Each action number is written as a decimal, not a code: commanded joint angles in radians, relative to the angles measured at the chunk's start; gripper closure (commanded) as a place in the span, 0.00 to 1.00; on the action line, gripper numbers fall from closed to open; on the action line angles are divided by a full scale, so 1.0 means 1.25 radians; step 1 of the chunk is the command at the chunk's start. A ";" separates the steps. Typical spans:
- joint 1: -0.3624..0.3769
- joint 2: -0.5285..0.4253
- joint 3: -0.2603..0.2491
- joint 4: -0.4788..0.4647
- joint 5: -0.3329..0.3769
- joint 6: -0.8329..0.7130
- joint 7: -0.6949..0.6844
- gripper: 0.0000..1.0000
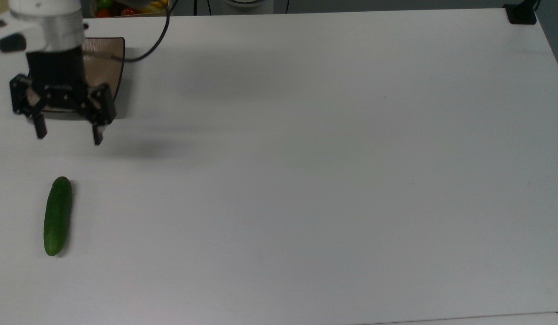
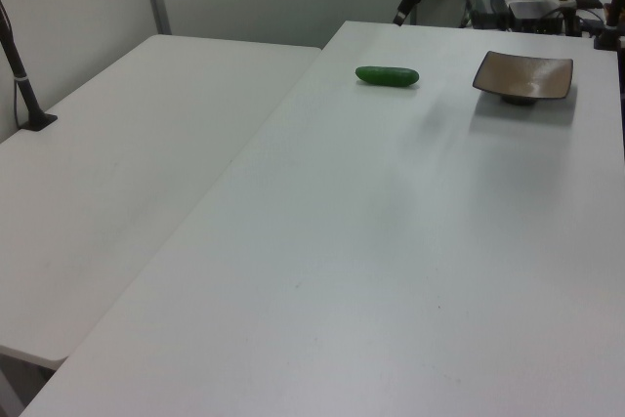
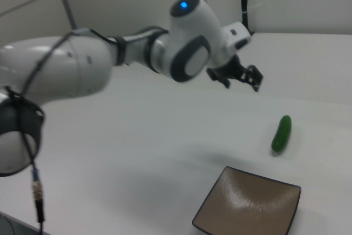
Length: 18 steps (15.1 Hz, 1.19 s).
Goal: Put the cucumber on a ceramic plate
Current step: 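Move the open gripper over the green cucumber and lower it, then close the gripper around the cucumber's end and lift it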
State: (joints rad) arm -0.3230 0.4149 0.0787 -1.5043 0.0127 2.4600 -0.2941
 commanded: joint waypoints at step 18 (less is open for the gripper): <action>0.002 0.360 -0.053 0.144 -0.010 0.353 -0.002 0.00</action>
State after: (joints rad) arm -0.3302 0.8324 0.0375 -1.3526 0.0127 2.8775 -0.2941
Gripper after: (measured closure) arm 0.000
